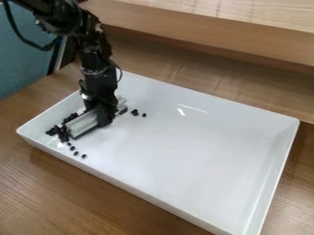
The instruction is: Sweep into pile
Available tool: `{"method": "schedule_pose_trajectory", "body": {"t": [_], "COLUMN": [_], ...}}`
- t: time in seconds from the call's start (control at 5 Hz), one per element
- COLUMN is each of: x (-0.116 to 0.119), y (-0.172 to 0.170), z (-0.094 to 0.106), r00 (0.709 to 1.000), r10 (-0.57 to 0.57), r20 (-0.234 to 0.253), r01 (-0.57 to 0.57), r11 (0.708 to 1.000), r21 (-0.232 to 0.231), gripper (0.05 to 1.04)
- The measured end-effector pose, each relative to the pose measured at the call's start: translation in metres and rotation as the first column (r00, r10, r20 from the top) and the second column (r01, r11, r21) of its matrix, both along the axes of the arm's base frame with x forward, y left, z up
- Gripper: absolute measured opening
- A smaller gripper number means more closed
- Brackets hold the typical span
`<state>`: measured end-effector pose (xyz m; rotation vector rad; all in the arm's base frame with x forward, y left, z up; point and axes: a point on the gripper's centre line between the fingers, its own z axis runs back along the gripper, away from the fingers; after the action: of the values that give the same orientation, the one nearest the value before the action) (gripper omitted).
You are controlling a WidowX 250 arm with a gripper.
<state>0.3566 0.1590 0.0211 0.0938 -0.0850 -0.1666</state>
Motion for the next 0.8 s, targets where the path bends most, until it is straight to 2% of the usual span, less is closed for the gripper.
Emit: {"method": "schedule_pose_trajectory", "body": {"t": [0.2, 0.4, 0.6, 0.8], "x": [-0.005, -0.018, -0.025, -0.028], "y": [-0.001, -0.007, -0.006, -0.004], "z": [0.002, 0.004, 0.008, 0.024], "r00": [0.995, 0.991, 0.988, 0.985], "r10": [0.085, 0.113, 0.142, 0.161], "r20": [0.058, 0.072, 0.055, 0.061], "r01": [-0.077, -0.1, -0.131, -0.151], "r11": [0.99, 0.981, 0.978, 0.978], "r21": [-0.118, -0.168, -0.162, -0.141], "gripper": [0.743, 0.971, 0.999, 1.001]}}
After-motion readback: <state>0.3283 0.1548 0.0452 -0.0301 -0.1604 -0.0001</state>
